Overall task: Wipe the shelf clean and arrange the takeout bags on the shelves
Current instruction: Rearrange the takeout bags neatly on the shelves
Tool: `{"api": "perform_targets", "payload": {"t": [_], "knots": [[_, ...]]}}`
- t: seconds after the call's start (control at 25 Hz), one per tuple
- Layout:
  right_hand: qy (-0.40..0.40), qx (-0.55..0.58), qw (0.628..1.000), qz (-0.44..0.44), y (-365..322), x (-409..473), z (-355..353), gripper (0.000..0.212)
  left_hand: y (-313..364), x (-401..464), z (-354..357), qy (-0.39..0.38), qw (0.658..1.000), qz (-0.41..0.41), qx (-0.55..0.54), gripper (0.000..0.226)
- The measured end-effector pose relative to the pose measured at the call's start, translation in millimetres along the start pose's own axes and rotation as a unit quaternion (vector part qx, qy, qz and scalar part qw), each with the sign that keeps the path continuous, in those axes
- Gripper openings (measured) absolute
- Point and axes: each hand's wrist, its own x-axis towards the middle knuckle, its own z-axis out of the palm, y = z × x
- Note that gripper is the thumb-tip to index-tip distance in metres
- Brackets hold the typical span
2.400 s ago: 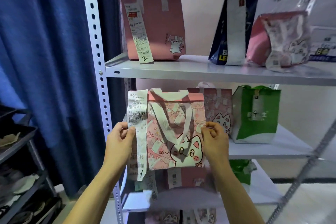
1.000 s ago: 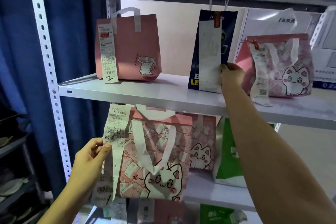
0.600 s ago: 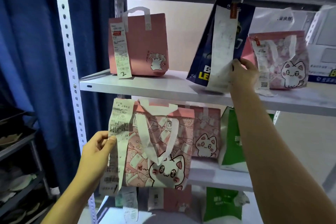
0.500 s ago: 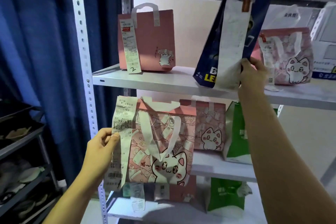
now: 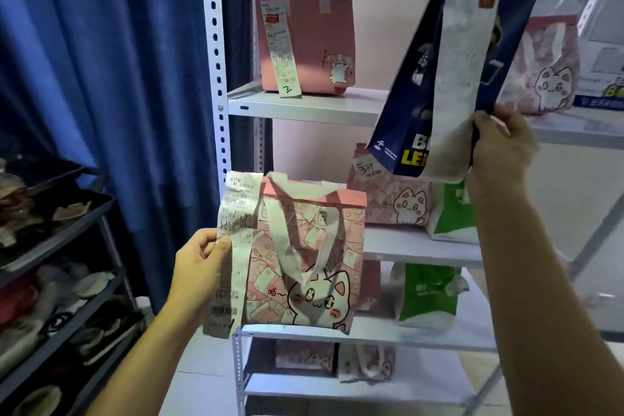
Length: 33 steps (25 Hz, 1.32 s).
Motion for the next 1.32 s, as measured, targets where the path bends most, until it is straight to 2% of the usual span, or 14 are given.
{"api": "perform_targets", "payload": {"t": [0.28,0.64,0.92,1.0,1.32], "knots": [[0.001,-0.061,0.997,0.052,71,-90,-49,0.016,-19,-20,-37,0.005,0.999,-0.013,0.029,0.014],[0.028,-0.156,0.973,0.171,166,-124,-78,0.022,-54,-22,-68,0.025,0.997,-0.055,0.038,0.022],[-0.083,-0.198,0.942,0.256,235,-118,-31,0.025,-60,-15,-72,0.047,0.996,-0.069,0.041,0.014],[-0.089,-0.195,0.94,0.265,250,-110,-9,0.02,-57,-12,-70,0.054,0.995,-0.072,0.04,0.014],[-0.137,-0.167,0.951,0.222,295,-62,71,0.019,-58,9,-45,0.085,0.992,-0.094,0.027,0.016]]}}
